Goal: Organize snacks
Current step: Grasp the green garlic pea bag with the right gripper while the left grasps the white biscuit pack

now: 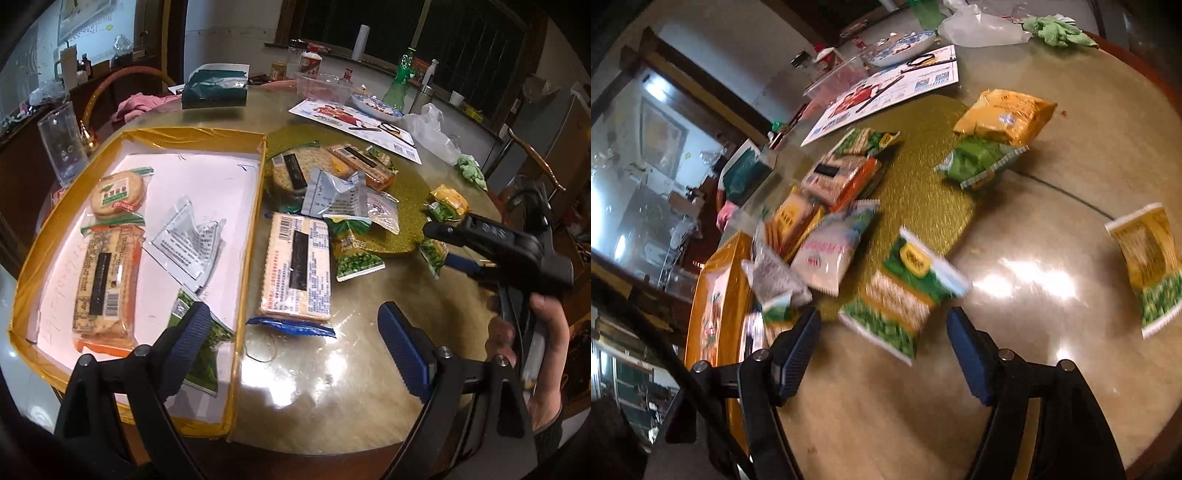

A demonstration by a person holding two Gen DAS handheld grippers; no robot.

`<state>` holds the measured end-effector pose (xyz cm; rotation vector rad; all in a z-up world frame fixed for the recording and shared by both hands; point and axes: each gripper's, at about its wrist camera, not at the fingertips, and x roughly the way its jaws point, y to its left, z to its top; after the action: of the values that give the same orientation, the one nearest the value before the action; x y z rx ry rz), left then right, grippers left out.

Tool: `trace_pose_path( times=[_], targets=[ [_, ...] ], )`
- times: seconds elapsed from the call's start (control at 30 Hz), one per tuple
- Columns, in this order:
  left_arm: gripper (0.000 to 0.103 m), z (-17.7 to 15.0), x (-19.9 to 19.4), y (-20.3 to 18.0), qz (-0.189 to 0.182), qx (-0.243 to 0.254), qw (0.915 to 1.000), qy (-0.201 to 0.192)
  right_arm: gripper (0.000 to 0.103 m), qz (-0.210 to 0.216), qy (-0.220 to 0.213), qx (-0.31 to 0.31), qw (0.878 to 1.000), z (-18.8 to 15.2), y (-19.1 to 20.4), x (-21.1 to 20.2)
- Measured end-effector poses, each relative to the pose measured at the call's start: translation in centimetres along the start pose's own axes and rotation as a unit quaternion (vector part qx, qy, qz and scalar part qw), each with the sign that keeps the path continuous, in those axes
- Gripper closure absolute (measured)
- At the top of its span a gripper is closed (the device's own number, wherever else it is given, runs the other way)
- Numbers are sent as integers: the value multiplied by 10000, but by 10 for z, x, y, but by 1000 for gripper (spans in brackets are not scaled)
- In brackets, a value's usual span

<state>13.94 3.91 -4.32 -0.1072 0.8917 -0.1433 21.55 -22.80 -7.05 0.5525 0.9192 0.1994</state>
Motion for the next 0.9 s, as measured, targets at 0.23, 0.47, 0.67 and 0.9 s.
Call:
trace_pose_path(
  times=[0.23,0.47,0.67,0.9],
  targets=[
    [11,16,12,-17,-67,419,9990,121,64,-726,-113,-276,9969,1,9,3],
    [12,9,39,-38,-178,1086,9924,551,66,-789,-180,-728,9941,-40,6,-25],
    [12,20,56,-24,-261,829,9926,852,65,-293,-66,-865,9958,-56,2,-30],
    [12,29,67,-10,436,685,9927,889,65,-215,-39,-875,9959,-55,2,-30]
  ],
)
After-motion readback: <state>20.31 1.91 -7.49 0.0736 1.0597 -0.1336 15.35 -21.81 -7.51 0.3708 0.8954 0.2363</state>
